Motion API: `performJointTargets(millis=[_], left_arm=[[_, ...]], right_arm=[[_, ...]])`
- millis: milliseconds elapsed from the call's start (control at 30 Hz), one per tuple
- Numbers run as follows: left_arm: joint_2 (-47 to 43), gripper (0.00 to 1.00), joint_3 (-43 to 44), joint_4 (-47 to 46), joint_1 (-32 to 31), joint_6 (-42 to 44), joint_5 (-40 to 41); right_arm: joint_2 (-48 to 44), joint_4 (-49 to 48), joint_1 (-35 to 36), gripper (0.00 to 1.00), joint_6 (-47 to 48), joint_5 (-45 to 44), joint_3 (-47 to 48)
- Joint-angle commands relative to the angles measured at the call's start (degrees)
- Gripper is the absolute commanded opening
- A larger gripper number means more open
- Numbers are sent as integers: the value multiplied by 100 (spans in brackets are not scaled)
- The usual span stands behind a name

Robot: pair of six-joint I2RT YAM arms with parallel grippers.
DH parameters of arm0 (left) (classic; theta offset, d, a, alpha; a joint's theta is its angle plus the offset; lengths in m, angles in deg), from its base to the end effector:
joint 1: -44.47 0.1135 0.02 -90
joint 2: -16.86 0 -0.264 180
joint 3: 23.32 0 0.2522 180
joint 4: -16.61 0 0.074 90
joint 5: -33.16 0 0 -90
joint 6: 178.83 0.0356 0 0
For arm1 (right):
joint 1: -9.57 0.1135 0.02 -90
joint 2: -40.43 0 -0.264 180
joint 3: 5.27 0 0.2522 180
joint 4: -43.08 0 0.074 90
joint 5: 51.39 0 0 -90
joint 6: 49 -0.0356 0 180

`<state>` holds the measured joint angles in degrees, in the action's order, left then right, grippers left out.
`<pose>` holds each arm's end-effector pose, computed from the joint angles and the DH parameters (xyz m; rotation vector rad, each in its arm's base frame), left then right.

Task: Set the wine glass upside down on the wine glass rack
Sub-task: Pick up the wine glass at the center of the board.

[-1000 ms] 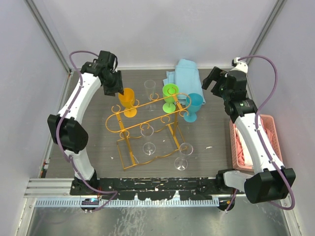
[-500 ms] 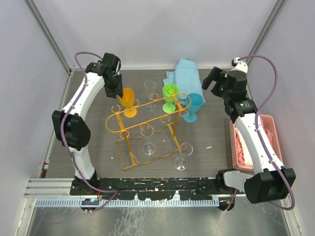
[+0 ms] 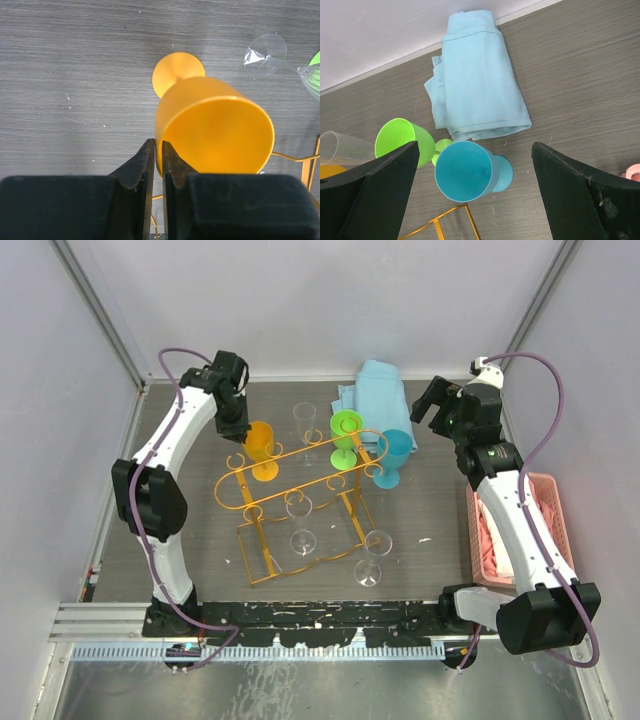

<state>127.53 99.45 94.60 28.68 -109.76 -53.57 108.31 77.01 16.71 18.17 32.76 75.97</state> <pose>0.3898 -0.1081 0.3134 -0.1387 2.7190 -0.1094 0.2668 0.0298 0.3779 0.3319 1.9073 0.2511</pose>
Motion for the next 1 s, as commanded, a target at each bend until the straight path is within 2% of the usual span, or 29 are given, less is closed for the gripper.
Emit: performJointTargets(millis=[0, 100, 367, 567, 800, 967], left_arm=[[30, 8, 244, 96, -4, 131, 78], [38, 0, 278, 142, -4, 152, 93], [-17, 0, 444, 338, -9, 225, 335], [-261, 0, 579, 332, -8, 255, 885], [-805, 0, 477, -282, -8, 94, 1508], [-1284, 0, 297, -1165, -3, -129, 1511]], right_arm=[[-182, -223, 25, 100, 41, 13, 12], [-164, -228, 25, 100, 42, 6, 32], [-152, -233, 20, 100, 42, -17, 27], [-147, -241, 20, 100, 29, 4, 14], [-177, -267, 29, 100, 14, 47, -7], [-210, -267, 25, 100, 7, 92, -40]])
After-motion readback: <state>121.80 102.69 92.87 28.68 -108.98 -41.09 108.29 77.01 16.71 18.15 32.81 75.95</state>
